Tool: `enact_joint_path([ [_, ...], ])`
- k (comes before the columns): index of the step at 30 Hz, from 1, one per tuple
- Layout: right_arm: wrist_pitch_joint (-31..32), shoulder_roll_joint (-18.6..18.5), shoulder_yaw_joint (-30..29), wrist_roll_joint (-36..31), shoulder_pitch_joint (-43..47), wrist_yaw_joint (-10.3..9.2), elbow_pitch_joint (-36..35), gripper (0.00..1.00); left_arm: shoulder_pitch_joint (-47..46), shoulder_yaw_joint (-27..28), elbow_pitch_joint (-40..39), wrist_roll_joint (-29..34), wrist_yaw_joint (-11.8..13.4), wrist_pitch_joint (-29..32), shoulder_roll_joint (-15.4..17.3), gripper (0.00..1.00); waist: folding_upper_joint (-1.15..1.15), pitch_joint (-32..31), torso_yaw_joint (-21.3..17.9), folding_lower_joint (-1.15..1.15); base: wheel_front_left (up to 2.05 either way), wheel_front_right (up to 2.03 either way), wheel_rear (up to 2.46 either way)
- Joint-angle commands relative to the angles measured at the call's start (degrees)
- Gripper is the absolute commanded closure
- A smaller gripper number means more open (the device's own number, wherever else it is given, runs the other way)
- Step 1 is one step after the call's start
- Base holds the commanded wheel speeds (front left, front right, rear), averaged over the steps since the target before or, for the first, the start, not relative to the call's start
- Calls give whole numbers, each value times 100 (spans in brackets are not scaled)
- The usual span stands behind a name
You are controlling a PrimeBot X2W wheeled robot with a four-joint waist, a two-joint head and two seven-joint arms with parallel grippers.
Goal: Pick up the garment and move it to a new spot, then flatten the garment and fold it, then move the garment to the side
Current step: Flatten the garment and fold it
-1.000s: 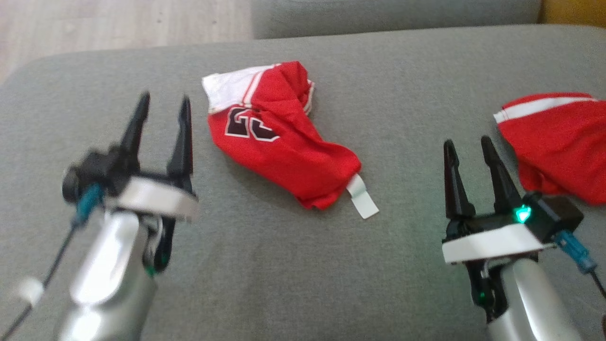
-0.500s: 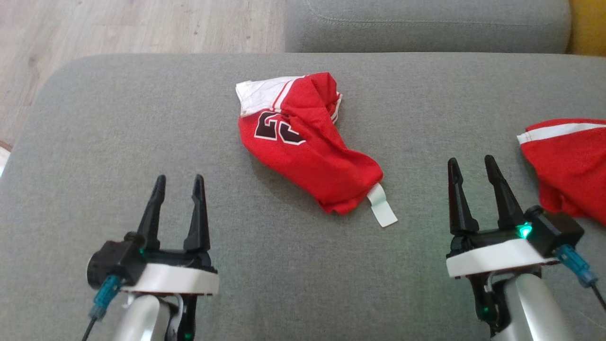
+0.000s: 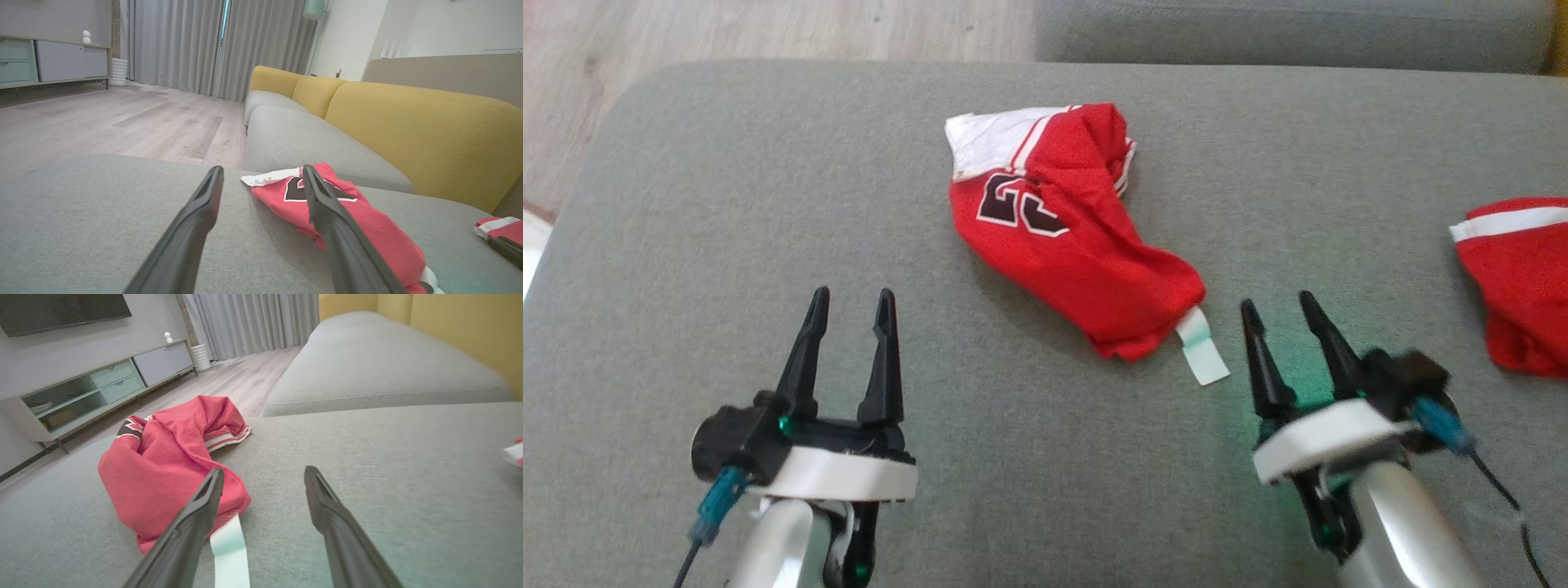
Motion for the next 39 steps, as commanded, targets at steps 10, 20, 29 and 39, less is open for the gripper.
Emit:
enact_joint_path([
  [10,466,-46,786,545,-1509,37,1618,0,-462,151,29,94,-122,-36,-97,0,0,301,398,0,0,0,0],
  [20,447,-113,1423,1407,-2035,37,2466,100,-454,181,63,97,-150,-36,-123,0,0,309,475,0,0,0,0],
  [29,-140,-373,1227,1277,-2367,37,2254,100,-412,285,47,47,-118,-36,-127,0,0,174,141,0,0,0,0],
  [39,-156,-577,-838,-109,-2095,37,699,100,-338,223,20,-23,-74,-36,-127,0,0,-31,-115,0,0,0,0],
])
